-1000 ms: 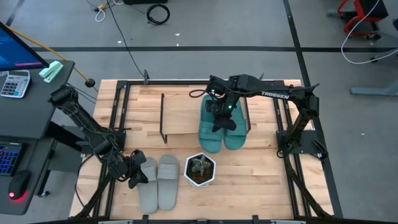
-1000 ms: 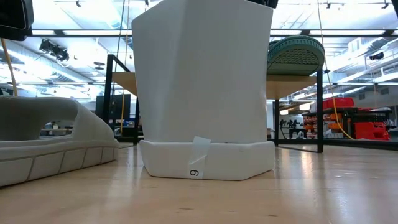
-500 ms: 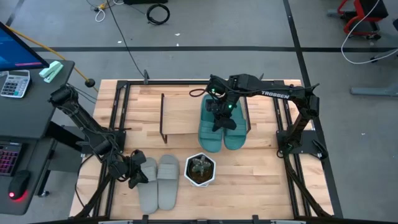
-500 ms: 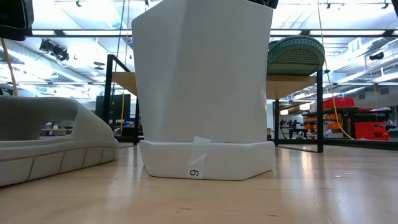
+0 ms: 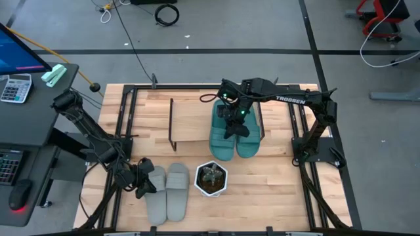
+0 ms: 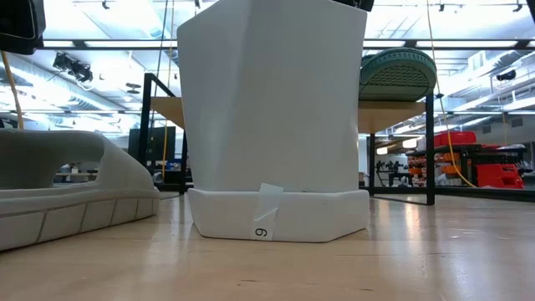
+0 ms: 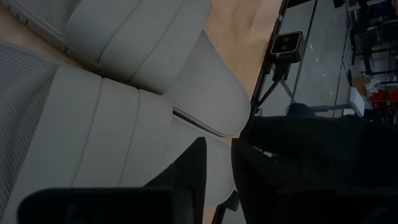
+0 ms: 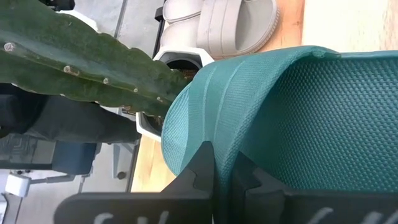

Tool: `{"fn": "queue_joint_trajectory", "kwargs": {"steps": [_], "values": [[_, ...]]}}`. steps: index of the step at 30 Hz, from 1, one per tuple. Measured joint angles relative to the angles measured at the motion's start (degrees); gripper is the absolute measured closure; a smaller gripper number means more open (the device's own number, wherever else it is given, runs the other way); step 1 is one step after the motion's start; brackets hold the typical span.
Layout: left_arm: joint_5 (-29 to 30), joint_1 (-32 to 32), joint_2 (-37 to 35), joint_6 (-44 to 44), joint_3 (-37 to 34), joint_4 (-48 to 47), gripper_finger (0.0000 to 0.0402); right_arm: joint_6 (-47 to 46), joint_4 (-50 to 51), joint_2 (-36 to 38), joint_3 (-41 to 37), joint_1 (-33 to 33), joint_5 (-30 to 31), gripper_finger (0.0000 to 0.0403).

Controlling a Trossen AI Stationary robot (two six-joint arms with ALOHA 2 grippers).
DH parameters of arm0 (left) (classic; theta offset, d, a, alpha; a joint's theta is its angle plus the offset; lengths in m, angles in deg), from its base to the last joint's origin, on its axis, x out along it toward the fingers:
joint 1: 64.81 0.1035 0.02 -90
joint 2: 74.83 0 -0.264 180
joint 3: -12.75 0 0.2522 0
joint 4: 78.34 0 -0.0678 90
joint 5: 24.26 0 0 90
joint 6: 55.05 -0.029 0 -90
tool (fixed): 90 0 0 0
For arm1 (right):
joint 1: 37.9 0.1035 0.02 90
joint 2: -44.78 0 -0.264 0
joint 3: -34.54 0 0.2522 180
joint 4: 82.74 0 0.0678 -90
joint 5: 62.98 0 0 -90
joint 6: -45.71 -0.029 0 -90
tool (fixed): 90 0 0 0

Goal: Pick and place slides into the shelf
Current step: Put the green slide on the shelf

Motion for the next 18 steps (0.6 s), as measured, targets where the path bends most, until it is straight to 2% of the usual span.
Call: {"fn": "queue_joint_trajectory", "kwargs": {"steps": [18], "values": [[0.00,0.01,0.00,-0.13,-0.01,0.00,0.0320,0.15,0.02,0.00,0.00,0.00,0.02,0.0392]]}}
